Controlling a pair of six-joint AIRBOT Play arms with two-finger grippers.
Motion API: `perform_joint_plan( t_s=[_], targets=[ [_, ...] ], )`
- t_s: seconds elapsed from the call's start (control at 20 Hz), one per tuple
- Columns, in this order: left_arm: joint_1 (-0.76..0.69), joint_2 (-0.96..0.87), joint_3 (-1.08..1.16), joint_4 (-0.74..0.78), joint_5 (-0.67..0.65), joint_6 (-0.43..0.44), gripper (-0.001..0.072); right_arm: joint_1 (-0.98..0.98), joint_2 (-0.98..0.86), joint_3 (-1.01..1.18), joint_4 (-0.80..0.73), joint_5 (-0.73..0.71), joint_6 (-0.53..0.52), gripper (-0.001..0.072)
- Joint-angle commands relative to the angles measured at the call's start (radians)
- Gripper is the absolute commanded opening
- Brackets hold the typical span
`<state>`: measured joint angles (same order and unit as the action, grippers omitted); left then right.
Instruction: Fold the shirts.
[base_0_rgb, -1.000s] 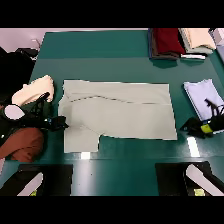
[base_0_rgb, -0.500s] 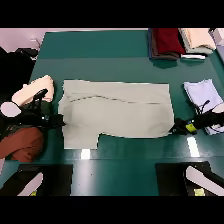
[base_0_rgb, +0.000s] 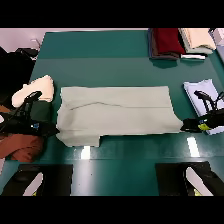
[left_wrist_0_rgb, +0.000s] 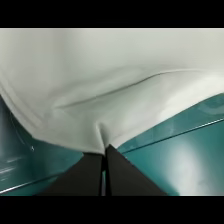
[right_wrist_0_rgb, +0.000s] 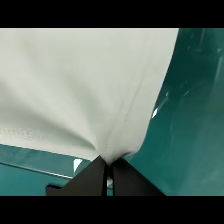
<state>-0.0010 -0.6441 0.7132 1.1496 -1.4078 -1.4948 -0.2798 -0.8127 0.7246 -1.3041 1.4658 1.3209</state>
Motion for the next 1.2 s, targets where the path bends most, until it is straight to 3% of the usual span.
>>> perform_joint_plan(
  t_s=[0.0,0.35,0.55,0.75,0.8,0.85,0.9,0.95,1.0,1.1,1.15],
  targets=[
    [0.001,-0.025,0.026,-0.003,0.138,0.013,0.0021,0.039,-0.001,0.021,-0.023,-0.09,0.029,0.0016],
    [0.001,-0.425,0.26,0.028,0.421,0.056,0.0023,0.166,-0.419,0.378,-0.023,-0.214,0.093,0.0016],
    [0.001,-0.65,0.395,0.028,0.478,0.056,0.0023,0.172,-0.624,0.566,0.012,-0.218,0.105,0.0016],
    [0.001,-0.735,0.444,0.023,0.523,0.055,0.0026,0.156,-0.761,0.705,0.087,-0.217,0.103,0.0022],
    [0.001,-0.734,0.444,0.016,0.535,0.055,0.0096,0.15,-0.783,0.734,0.104,-0.211,0.099,0.0162],
    [0.001,-0.734,0.447,0.001,0.534,0.054,0.0397,0.141,-0.8,0.758,0.123,-0.203,0.097,0.0428],
    [0.001,-0.734,0.46,-0.002,0.511,0.053,0.0495,0.132,-0.81,0.773,0.144,-0.187,0.077,0.049],
    [0.001,-0.732,0.474,-0.002,0.478,0.055,0.0439,0.11,-0.81,0.774,0.17,-0.169,0.036,0.049],
    [0.001,-0.732,0.49,-0.002,0.44,0.056,0.0339,0.087,-0.81,0.769,0.197,-0.145,0.001,0.049],
    [0.001,-0.732,0.5,-0.015,0.375,0.056,0.0036,0.016,-0.81,0.726,0.247,-0.099,-0.039,0.0495],
    [0.001,-0.732,0.5,-0.025,0.355,0.056,0.0024,-0.022,-0.81,0.69,0.264,-0.093,-0.05,0.0526]
  ],
)
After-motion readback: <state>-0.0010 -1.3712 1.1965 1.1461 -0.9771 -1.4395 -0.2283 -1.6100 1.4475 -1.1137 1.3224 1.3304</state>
